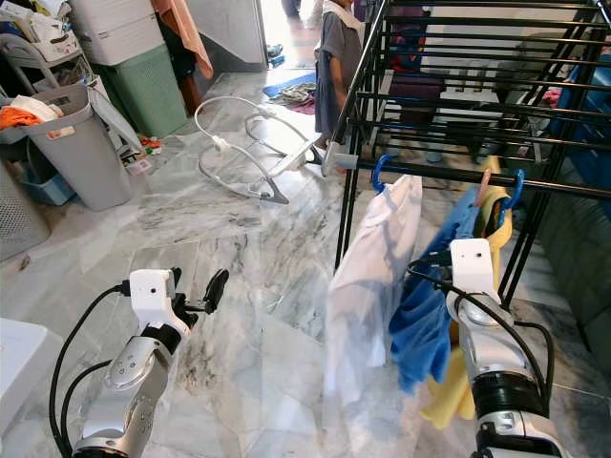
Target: Hang hanger
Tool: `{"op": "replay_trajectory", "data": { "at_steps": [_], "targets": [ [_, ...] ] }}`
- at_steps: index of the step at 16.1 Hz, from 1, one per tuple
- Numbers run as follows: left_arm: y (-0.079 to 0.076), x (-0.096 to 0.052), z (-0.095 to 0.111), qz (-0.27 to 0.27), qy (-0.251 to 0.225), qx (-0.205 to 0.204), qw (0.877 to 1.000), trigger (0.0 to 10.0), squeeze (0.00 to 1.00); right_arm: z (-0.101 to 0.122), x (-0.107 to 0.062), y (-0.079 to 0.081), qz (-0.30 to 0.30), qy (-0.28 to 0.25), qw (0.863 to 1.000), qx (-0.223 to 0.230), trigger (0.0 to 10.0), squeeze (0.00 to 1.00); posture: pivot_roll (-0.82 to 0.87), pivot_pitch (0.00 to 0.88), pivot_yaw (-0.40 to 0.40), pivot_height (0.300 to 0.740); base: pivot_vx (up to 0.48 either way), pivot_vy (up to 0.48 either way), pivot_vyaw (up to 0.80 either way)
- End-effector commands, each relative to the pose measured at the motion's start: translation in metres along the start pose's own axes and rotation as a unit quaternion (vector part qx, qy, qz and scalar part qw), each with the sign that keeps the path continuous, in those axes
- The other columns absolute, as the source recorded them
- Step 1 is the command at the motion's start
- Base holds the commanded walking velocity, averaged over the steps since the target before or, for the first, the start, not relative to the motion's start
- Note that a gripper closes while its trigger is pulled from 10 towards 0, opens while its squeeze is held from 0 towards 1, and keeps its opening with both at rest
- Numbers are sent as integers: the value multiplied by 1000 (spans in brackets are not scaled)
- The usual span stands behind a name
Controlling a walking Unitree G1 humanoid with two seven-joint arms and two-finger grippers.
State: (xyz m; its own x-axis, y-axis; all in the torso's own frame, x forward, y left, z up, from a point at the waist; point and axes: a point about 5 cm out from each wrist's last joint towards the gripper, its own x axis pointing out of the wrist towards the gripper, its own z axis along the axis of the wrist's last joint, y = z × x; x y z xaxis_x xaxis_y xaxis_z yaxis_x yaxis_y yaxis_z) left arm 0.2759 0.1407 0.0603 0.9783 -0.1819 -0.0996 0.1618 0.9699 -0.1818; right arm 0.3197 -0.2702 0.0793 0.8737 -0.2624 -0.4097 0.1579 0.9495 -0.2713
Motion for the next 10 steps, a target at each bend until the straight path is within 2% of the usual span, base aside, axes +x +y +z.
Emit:
{"op": "replay_trajectory", "data": {
  "at_steps": [1,6,7,10],
  "targets": [
    [3,0,0,1,8,11,1000,10000,0,0,1,-2,-2,6,1000,14,0,0,-173,0,121,740,0,0,0],
    [1,0,-2,-1,16,8,1000,10000,0,-2,1,-3,-2,6,999,37,0,0,-172,0,124,740,0,0,0],
    [0,0,-3,-2,20,9,1000,10000,0,-1,1,-2,12,0,999,31,10000,0,-172,0,124,740,0,0,0],
    [0,1,-4,-3,24,9,1000,10000,0,-2,0,-1,27,1,1000,14,10000,0,-174,0,124,740,0,0,0]
  ]
}}
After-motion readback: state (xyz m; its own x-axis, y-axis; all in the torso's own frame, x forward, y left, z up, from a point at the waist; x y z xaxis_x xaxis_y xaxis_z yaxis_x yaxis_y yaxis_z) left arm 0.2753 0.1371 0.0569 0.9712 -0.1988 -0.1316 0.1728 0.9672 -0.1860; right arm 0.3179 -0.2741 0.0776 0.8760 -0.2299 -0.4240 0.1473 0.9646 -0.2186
